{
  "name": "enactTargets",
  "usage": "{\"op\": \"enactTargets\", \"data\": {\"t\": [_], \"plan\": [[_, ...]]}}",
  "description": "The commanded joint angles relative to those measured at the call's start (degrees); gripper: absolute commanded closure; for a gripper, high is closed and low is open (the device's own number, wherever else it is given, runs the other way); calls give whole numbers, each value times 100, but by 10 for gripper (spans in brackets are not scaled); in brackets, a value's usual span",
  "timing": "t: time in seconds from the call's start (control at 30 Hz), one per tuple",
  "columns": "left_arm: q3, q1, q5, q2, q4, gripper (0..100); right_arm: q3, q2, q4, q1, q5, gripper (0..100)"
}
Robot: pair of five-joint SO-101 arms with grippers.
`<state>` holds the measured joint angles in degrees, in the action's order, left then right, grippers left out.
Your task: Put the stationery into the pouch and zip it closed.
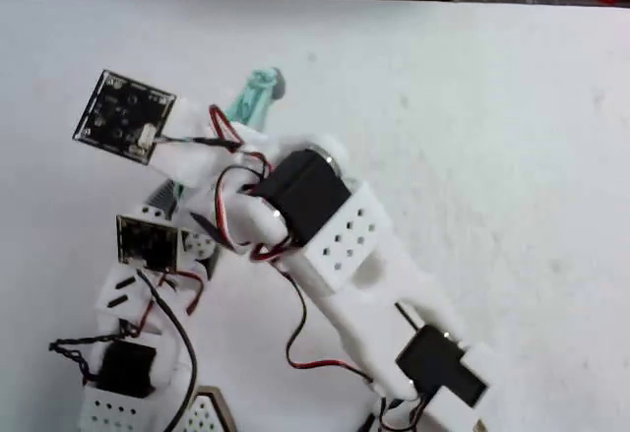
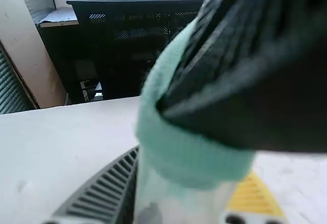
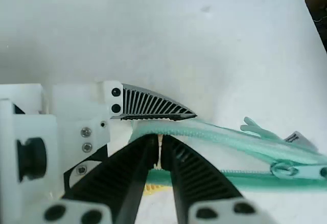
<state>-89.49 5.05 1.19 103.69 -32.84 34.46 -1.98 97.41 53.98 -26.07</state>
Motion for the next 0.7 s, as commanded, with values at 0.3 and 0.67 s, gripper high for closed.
{"op": "enactTargets", "data": {"t": [0.3,0.67], "plan": [[79,-66,-62,75,141,782,-44,1411,-576,-1218,633,981],[44,-426,-105,75,510,784,-158,2360,-804,-2185,1802,779]]}}
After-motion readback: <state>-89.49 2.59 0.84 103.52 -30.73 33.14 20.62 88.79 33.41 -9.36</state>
